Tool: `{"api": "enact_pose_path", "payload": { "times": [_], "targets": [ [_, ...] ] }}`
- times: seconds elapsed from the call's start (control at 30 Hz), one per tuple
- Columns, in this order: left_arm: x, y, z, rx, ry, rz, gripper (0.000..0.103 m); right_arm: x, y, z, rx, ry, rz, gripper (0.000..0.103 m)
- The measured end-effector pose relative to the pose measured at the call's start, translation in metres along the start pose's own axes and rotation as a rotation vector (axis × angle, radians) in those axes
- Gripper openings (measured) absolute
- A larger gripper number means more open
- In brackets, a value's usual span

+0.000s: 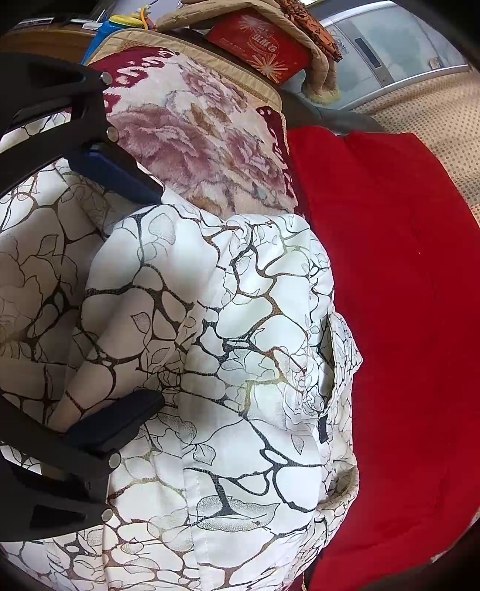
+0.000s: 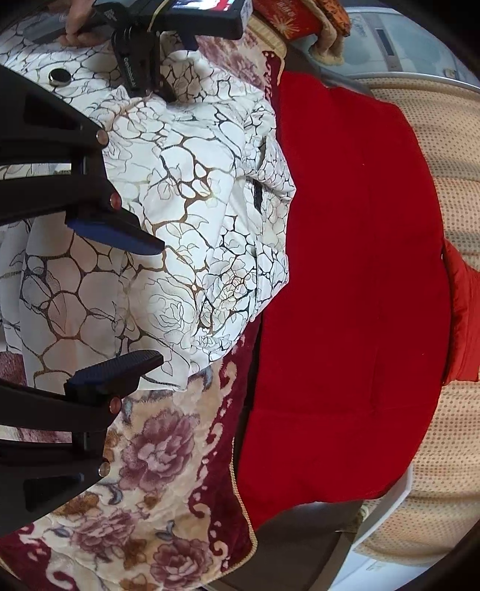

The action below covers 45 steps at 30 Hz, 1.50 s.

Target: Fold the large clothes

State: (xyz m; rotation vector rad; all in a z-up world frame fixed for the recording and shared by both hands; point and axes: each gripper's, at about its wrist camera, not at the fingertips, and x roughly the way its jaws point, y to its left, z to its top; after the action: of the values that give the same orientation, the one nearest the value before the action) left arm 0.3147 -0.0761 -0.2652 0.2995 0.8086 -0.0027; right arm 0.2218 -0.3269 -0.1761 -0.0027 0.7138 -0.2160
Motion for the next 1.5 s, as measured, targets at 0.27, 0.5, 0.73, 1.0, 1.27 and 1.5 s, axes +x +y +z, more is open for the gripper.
{"api": "enact_pose_path", "payload": {
  "times": [0.27,0.5,0.73,1.0,1.27,1.5],
  "targets": [
    [0.000,0.001,0.000,-0.003,-0.003,-0.002,0.101,-0.002,0.005,0.001,-0.029,-0.017,-0.024,0.058],
    [-0.003,0.001,0.000,0.009,0.005,-0.002,0.101,-0.004,0.007,0.000,-0.046,-0.019,-0.033,0.058],
    [-0.040,0.027,0.005,0.071,0.038,-0.072,0.101,0.038,-0.003,-0.016,-0.022,0.190,0.046,0.059],
    [-0.113,0.106,-0.022,0.138,-0.033,-0.079,0.101,0.005,-0.036,-0.022,0.120,0.118,0.217,0.064],
    [-0.128,0.187,-0.097,0.069,0.106,-0.184,0.101,-0.046,-0.063,-0.075,0.279,0.108,0.318,0.074],
    [-0.150,0.204,-0.156,-0.009,0.160,-0.346,0.100,-0.071,-0.081,-0.135,0.269,0.241,0.280,0.074]
  ]
}}
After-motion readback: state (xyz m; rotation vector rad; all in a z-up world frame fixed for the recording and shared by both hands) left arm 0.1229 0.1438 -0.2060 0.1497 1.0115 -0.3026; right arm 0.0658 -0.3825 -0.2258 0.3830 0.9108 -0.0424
